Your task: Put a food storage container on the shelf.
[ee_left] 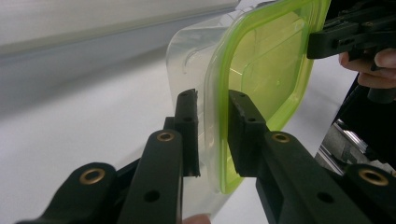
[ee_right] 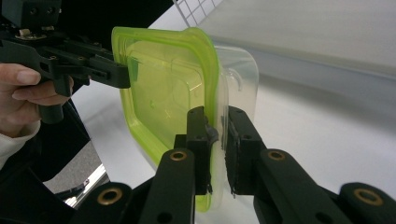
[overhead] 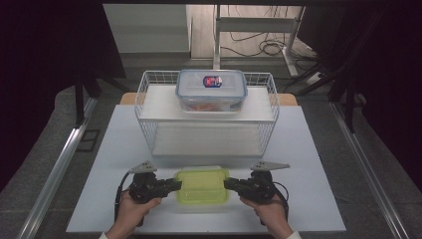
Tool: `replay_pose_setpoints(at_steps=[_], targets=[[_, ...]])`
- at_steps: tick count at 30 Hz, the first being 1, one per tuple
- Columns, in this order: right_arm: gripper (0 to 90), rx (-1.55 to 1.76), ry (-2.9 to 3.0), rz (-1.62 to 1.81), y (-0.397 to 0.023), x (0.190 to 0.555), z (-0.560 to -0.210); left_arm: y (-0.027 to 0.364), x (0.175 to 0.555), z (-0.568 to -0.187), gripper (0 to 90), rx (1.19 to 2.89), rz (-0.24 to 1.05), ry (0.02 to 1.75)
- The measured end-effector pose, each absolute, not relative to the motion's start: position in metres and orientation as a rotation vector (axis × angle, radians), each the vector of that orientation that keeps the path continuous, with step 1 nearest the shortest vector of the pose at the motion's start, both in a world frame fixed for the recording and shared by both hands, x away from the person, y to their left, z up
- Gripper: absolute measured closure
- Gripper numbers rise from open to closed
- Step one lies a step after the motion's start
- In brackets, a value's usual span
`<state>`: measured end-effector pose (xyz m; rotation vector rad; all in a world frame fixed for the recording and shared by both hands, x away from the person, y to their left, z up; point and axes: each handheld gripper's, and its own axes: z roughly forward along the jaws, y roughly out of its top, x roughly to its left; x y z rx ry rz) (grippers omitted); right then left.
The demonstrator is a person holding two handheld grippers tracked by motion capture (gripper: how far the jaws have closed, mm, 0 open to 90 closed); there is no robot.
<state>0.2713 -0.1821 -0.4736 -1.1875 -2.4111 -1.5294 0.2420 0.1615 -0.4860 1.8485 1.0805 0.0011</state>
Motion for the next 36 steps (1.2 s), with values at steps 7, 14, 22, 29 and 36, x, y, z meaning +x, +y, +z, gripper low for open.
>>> replay_pose_setpoints(at_steps=[7,14,22,29,36], targets=[[80.0,-1.162,-2.439,-1.576,-0.182,0.276,-0.451,0.161,0.25,-0.463,76.1,1.844,0.037,1.059],[80.0,-1.14,-2.471,-1.639,-0.182,0.283,-0.421,0.161,0.26,-0.432,76.2,1.82,0.078,1.023],[80.0,-1.124,-2.497,-1.695,-0.182,0.294,-0.387,0.161,0.272,-0.39,76.3,1.799,0.136,0.99],[79.9,-1.121,-2.521,-1.719,-0.182,0.307,-0.353,0.16,0.288,-0.351,77.7,1.786,0.198,0.954],[79.9,-1.142,-2.52,-1.746,-0.181,0.322,-0.334,0.16,0.306,-0.335,77.5,1.763,0.193,0.96]])
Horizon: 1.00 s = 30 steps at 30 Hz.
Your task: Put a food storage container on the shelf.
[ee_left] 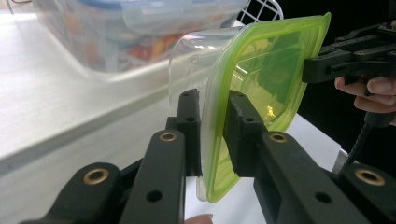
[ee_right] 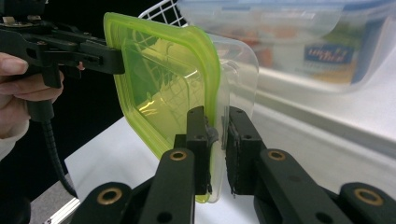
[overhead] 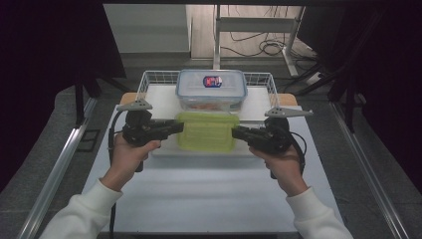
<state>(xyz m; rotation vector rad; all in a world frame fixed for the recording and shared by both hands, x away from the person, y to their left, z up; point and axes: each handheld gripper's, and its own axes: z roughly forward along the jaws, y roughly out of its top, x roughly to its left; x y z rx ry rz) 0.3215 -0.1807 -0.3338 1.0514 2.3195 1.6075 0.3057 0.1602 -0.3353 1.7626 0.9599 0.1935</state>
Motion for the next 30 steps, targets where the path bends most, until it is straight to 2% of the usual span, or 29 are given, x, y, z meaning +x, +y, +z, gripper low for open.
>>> replay_pose_setpoints(at_steps=[11,20,30], targets=[[80.0,1.014,2.288,1.64,-0.183,0.337,-0.289,0.16,0.323,-0.304,78.8,1.751,0.236,0.922],[80.1,1.023,2.274,1.609,-0.176,0.371,-0.24,0.163,0.361,-0.268,78.7,1.724,0.22,0.935],[79.8,1.147,2.265,1.61,-0.173,0.417,-0.231,0.164,0.41,-0.245,78.8,1.752,0.188,1.001]])
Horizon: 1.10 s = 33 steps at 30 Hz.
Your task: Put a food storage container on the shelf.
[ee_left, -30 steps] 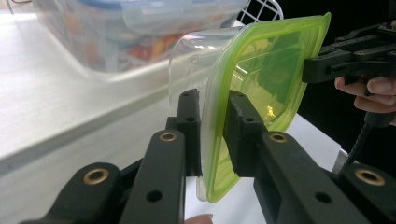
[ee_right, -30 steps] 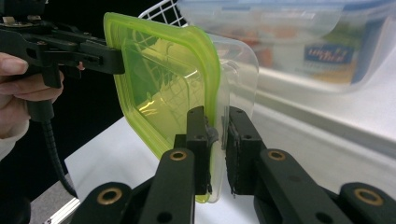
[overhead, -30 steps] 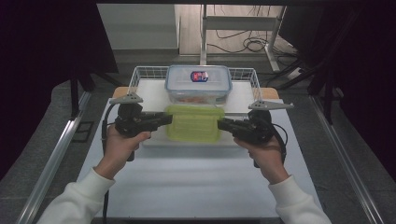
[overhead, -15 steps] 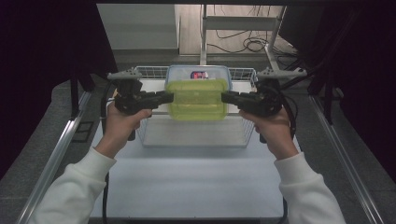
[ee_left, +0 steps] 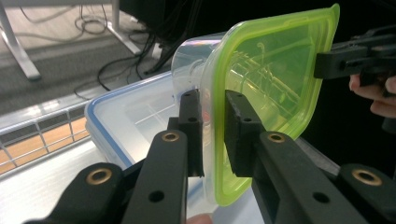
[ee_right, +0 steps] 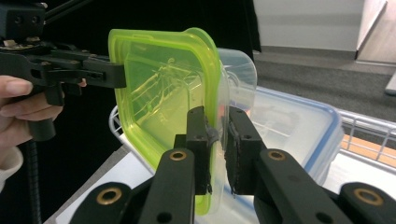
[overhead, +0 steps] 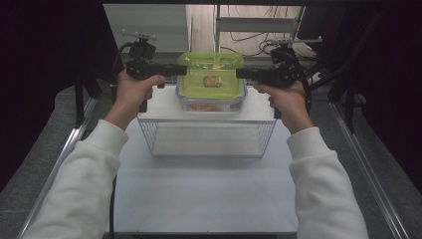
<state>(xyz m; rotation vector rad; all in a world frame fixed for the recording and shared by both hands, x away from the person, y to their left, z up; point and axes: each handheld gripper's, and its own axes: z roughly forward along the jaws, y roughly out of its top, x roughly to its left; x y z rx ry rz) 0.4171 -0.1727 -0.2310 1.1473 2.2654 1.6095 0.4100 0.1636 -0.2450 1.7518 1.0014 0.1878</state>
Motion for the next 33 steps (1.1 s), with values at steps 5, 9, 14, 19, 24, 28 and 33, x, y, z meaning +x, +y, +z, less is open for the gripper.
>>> replay_pose_setpoints(at_steps=[5,9,14,19,24,28,33], targets=[[79.2,1.202,2.282,1.604,-0.172,0.435,-0.236,0.163,0.425,-0.248,77.1,1.74,0.152,1.036],[76.5,1.246,2.288,1.601,-0.17,0.443,-0.238,0.163,0.433,-0.251,72.6,1.716,0.109,1.049],[73.6,1.291,2.286,1.583,-0.171,0.452,-0.244,0.159,0.44,-0.256,65.6,1.702,0.096,1.083],[69.9,1.328,2.282,1.594,-0.17,0.459,-0.251,0.158,0.442,-0.261,60.3,1.699,0.077,1.082],[64.3,1.365,2.278,1.579,-0.173,0.463,-0.255,0.159,0.441,-0.264,57.8,1.695,0.037,1.081],[62.0,1.382,2.27,1.601,-0.175,0.462,-0.256,0.16,0.44,-0.264,52.1,1.683,0.06,1.105],[56.8,1.382,2.276,1.59,-0.176,0.46,-0.255,0.159,0.439,-0.263,42.6,1.693,0.06,1.09]])
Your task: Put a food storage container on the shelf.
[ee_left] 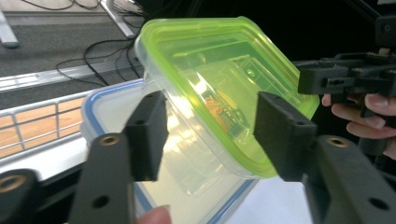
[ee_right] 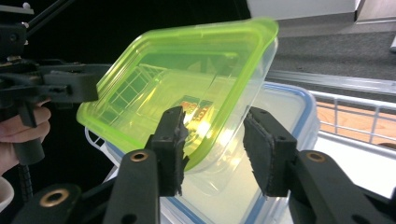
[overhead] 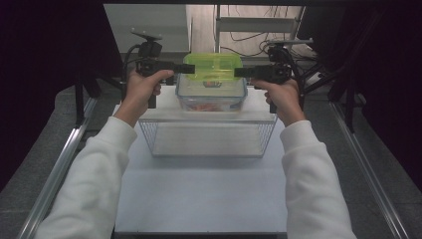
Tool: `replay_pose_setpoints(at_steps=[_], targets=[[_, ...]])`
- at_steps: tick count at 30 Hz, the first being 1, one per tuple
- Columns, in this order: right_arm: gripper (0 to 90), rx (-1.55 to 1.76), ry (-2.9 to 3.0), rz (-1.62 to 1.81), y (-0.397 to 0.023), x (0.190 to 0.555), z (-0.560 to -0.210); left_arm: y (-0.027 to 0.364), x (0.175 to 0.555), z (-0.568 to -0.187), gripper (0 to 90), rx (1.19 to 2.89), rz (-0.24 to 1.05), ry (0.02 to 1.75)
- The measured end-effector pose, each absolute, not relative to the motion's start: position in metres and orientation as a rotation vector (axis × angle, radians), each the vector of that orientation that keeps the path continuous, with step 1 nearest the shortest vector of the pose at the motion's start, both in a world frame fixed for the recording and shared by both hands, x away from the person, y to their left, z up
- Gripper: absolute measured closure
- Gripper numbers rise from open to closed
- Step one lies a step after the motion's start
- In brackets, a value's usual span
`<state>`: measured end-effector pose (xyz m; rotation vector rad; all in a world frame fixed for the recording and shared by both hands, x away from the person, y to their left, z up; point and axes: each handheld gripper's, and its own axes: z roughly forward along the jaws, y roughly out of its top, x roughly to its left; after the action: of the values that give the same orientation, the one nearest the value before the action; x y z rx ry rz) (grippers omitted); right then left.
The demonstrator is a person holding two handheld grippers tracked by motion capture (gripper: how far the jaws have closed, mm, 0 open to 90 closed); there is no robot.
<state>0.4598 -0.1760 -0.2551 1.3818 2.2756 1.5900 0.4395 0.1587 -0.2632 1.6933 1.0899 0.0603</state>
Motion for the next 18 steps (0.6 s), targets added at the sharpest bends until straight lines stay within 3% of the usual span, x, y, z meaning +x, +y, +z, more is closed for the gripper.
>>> replay_pose_setpoints(at_steps=[9,18], targets=[[44.4,1.38,2.231,1.597,-0.182,0.457,-0.254,0.162,0.434,-0.262,27.6,1.64,0.085,1.109],[40.1,1.309,2.197,1.664,-0.203,0.436,-0.255,0.178,0.415,-0.266,24.7,1.623,0.121,1.092]])
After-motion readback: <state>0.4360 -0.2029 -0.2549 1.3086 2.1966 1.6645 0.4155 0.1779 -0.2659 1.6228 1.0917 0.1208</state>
